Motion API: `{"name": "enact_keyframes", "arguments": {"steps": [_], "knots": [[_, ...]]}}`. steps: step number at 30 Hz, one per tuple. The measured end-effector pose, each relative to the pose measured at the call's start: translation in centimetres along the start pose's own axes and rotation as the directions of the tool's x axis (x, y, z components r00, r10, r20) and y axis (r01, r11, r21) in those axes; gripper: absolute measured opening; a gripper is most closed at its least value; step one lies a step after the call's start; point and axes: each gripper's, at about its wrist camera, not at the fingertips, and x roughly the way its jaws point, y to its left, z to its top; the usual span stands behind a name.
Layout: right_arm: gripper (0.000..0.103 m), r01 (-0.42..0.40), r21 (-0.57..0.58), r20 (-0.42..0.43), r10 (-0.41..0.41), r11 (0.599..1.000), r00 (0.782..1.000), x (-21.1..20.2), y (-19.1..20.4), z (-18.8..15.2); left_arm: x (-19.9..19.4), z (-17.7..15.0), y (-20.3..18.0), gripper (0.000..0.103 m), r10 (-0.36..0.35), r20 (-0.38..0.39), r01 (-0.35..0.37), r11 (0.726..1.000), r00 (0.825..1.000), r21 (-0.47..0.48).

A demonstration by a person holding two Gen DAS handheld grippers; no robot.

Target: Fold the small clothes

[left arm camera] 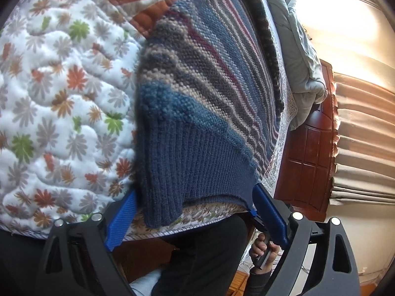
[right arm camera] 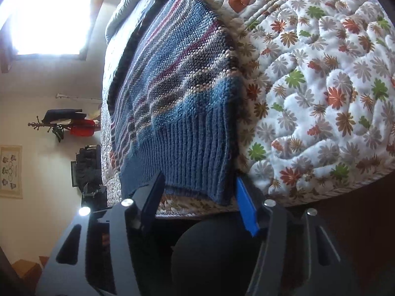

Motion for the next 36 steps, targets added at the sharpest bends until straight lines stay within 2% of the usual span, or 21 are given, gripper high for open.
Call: {"name": "enact_keyframes", "arguments": {"steps": [2,5,7,9,10,13,18,24,29,33,36], "knots": [[0.045,0.005,0.000,0.002,-0.005,1.000,1.000,0.5,0.2,0.1,-0.1,0.1,-0.1,0.087,0.013,0.000,-0.013,1.000,1.000,0.008],[0.036,0.015,-0.001,0.004,-0.015,1.000,1.000,1.1,0.3,0.4,0.1,0.2,-0.1,0.070,0.039,0.001,-0.039,0.999,0.999,0.001],[0.030,0.020,-0.003,0.008,-0.020,1.000,1.000,1.2,0.4,0.5,-0.1,0.4,0.5,0.048,0.055,0.004,-0.054,0.998,0.999,-0.018],[0.014,0.024,-0.011,0.010,-0.024,1.000,1.000,1.1,0.3,0.4,-0.2,0.4,1.0,0.031,0.059,0.013,-0.059,0.998,0.998,-0.036],[0.010,0.020,-0.014,0.011,-0.020,1.000,1.000,1.0,0.1,0.3,-0.2,0.4,1.4,0.022,0.056,0.022,-0.055,0.997,0.998,-0.047],[0.009,0.017,-0.027,0.018,-0.016,1.000,1.000,0.7,0.1,0.2,-0.5,0.1,1.9,0.009,0.042,0.058,-0.039,0.998,0.997,-0.047],[0.008,-0.006,-0.059,0.049,0.009,0.998,0.999,-0.7,1.7,0.3,-2.1,-0.5,0.9,0.008,-0.013,0.135,0.014,1.000,0.991,-0.002],[0.007,-0.045,-0.111,0.091,0.055,0.993,0.994,-3.1,4.9,1.5,-5.5,-0.6,-2.0,0.008,-0.126,0.214,0.116,0.992,0.969,0.056],[0.007,-0.077,-0.168,0.134,0.100,0.983,0.986,-5.7,8.4,3.4,-7.9,0.1,-6.2,0.008,-0.198,0.252,0.169,0.976,0.947,0.135],[0.007,-0.080,-0.220,0.169,0.119,0.972,0.978,-7.1,11.4,5.5,-9.5,1.4,-9.9,0.008,-0.239,0.268,0.187,0.961,0.933,0.206],[0.007,-0.074,-0.255,0.191,0.125,0.964,0.974,-7.7,13.4,7.9,-9.9,3.4,-13.3,0.008,-0.235,0.275,0.161,0.950,0.932,0.268]]}}
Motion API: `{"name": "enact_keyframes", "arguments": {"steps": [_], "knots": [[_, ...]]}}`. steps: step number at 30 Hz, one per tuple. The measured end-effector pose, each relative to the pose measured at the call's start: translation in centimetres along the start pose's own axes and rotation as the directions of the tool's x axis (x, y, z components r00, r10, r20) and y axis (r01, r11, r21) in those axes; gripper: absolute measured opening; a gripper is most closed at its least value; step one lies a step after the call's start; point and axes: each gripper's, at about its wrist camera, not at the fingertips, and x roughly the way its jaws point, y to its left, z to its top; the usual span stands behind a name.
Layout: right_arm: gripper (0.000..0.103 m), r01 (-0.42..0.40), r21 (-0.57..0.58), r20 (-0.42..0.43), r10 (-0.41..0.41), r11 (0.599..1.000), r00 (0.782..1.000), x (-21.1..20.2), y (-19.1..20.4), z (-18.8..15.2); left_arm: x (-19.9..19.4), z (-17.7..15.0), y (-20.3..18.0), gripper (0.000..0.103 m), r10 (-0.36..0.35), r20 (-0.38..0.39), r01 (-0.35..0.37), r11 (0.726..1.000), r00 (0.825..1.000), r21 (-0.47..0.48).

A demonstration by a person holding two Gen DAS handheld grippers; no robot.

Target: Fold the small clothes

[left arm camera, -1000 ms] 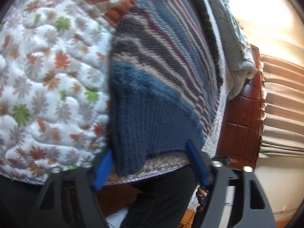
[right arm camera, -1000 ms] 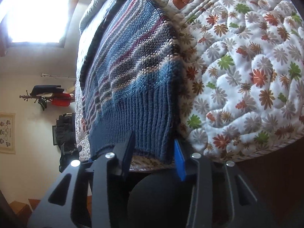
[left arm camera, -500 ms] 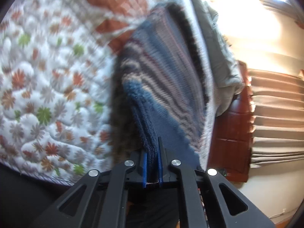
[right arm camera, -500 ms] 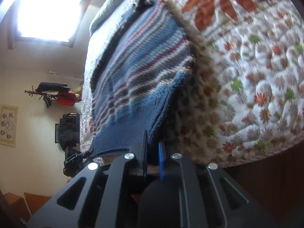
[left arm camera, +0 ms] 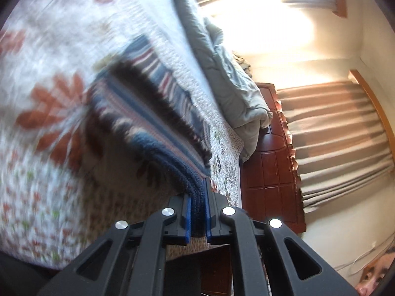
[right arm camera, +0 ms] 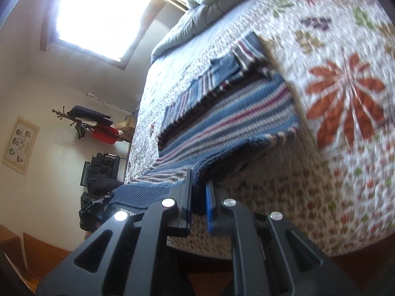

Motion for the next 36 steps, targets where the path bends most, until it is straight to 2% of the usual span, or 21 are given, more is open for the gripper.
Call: {"name": "enact_keyframes", "arguments": {"steps": [5,9,16,19,27,32,36], "knots": [[0.007,0.015,-0.037,0.035,-0.014,0.999,0.999,1.3,1.1,5.4,1.6,4.4,-2.1,0.008,0.028,0.008,-0.028,0.998,1.000,0.055],[0.007,0.039,-0.038,0.034,-0.038,0.998,0.999,3.7,1.0,9.1,3.8,8.2,-2.2,0.008,0.041,0.005,-0.042,0.998,0.999,0.044],[0.007,0.118,-0.022,0.002,-0.118,0.993,0.993,9.7,-0.5,15.7,9.6,15.7,0.6,0.008,0.099,-0.007,-0.099,0.995,0.995,-0.027],[0.007,0.165,-0.025,-0.021,-0.166,0.986,0.986,12.5,-1.3,18.0,12.3,17.9,2.1,0.008,0.140,-0.024,-0.141,0.989,0.990,-0.046],[0.007,0.245,0.021,-0.086,-0.243,0.969,0.966,18.9,-5.7,21.1,17.5,21.4,6.3,0.008,0.236,-0.080,-0.242,0.967,0.969,-0.078],[0.008,0.231,0.064,-0.097,-0.225,0.971,0.970,20.5,-7.8,21.6,18.6,22.2,7.9,0.009,0.256,-0.100,-0.264,0.961,0.961,-0.081],[0.015,0.204,0.072,-0.105,-0.196,0.976,0.975,21.0,-8.7,21.9,19.0,22.6,8.4,0.015,0.237,-0.110,-0.247,0.966,0.965,-0.083]]}}
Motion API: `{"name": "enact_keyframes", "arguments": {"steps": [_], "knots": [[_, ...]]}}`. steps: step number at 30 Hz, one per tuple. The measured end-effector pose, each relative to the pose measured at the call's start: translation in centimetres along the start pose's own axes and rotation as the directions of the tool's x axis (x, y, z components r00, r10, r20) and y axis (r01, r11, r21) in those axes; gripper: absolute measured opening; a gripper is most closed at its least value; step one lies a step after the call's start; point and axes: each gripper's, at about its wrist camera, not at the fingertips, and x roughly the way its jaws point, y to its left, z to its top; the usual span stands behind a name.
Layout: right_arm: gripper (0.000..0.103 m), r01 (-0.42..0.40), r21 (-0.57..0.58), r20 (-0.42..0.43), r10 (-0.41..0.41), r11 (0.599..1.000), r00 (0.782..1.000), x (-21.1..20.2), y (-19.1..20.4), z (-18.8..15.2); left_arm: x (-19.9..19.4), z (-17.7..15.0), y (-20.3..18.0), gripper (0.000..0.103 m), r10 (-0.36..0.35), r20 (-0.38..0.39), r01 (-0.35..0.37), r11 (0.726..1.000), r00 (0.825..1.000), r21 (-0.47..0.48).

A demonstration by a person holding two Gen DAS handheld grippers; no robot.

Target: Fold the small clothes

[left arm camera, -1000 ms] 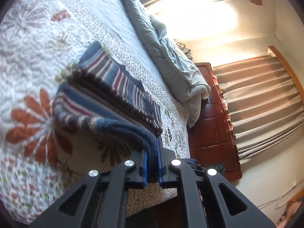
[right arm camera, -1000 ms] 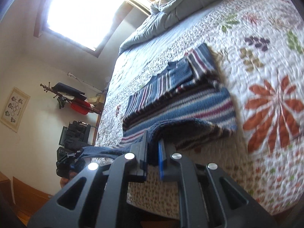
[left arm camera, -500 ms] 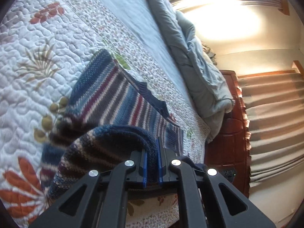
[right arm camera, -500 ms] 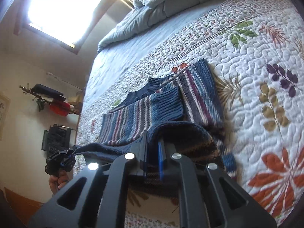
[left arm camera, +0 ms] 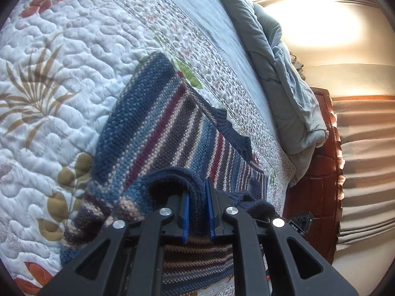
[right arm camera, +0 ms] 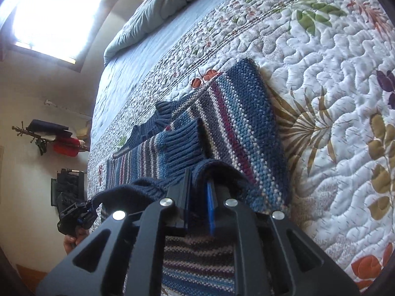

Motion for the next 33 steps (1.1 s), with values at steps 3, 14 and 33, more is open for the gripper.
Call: {"name": "enact_keyframes", "arguments": {"steps": [3,14,33], "knots": [[0.030,-0.040,0.001,0.016,0.040,0.999,0.999,-0.7,0.0,0.1,-0.5,0.2,-0.2,0.035,-0.041,0.005,0.040,0.999,0.999,0.015],[0.044,0.025,-0.179,0.039,-0.018,0.984,0.999,-3.1,1.9,1.1,-3.3,0.9,-4.3,0.063,-0.032,0.028,0.024,0.969,0.999,0.247],[0.041,0.081,-0.265,-0.081,-0.105,0.961,0.991,3.4,1.1,2.6,3.3,3.6,-1.8,0.053,0.222,-0.070,-0.184,0.918,0.973,0.353]]}}
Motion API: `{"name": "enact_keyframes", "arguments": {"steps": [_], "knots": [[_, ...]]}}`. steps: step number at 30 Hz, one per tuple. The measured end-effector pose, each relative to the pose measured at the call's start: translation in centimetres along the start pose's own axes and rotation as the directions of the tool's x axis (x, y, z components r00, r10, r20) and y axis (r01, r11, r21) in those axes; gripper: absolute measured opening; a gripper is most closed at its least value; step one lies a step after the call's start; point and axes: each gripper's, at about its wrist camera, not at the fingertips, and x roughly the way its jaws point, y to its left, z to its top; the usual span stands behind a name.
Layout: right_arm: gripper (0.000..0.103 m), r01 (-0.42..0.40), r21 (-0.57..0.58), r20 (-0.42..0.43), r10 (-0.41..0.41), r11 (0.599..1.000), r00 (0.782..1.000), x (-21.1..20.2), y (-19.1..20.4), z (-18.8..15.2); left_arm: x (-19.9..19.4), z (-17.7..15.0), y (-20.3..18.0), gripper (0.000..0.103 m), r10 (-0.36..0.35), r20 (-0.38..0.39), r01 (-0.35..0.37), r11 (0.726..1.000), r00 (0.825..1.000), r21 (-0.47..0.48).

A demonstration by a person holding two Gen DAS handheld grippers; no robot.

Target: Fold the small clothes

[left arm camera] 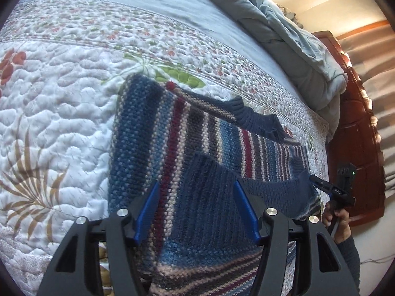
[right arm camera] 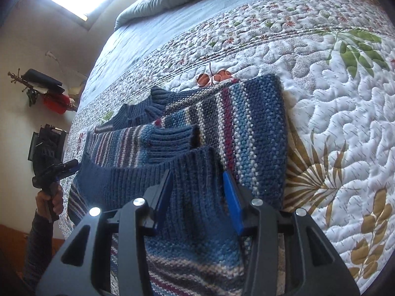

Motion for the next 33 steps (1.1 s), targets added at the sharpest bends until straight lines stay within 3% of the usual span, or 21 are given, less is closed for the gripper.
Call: {"name": "enact_keyframes", "arguments": {"steps": [1,4,9,12,14,22,24,33], "knots": [[0.041,-0.001,-0.001,-0.001,0.001,1.000,1.000,0.0,0.0,0.0,0.1,-0.1,-0.1,0.034,0.001,-0.003,0.000,1.000,1.000,0.018],[0.041,-0.013,-0.005,-0.007,0.013,1.000,1.000,0.1,-0.2,0.0,0.4,-0.5,-0.6,0.022,0.037,-0.006,-0.036,0.997,0.999,0.069],[0.038,-0.019,-0.027,-0.020,0.018,0.999,1.000,-0.1,-0.1,-0.2,0.3,-0.8,-0.9,0.020,0.017,-0.005,-0.017,0.994,1.000,0.105],[0.024,-0.006,-0.061,-0.018,0.005,0.998,1.000,-0.3,0.3,-0.3,0.0,-0.9,-1.4,0.011,0.020,0.011,-0.021,0.990,1.000,0.141],[0.022,0.001,-0.068,-0.011,-0.002,0.998,1.000,-0.4,0.3,-0.3,-0.3,-1.1,-1.8,0.011,0.015,0.024,-0.019,0.986,1.000,0.165],[0.021,0.027,-0.097,0.025,-0.025,0.995,0.999,-1.3,0.8,-0.6,-0.5,-1.6,-1.8,0.009,0.022,0.070,-0.032,0.987,0.997,0.155],[0.015,0.020,-0.113,0.024,-0.018,0.993,1.000,-1.3,1.1,-0.9,-0.8,-1.8,-1.9,0.009,0.014,0.083,-0.028,0.987,0.996,0.161],[0.009,0.048,-0.140,0.083,-0.037,0.989,0.996,-2.3,2.1,-1.1,-2.3,-2.1,-2.8,0.008,0.027,0.131,-0.049,0.984,0.991,0.172]]}}
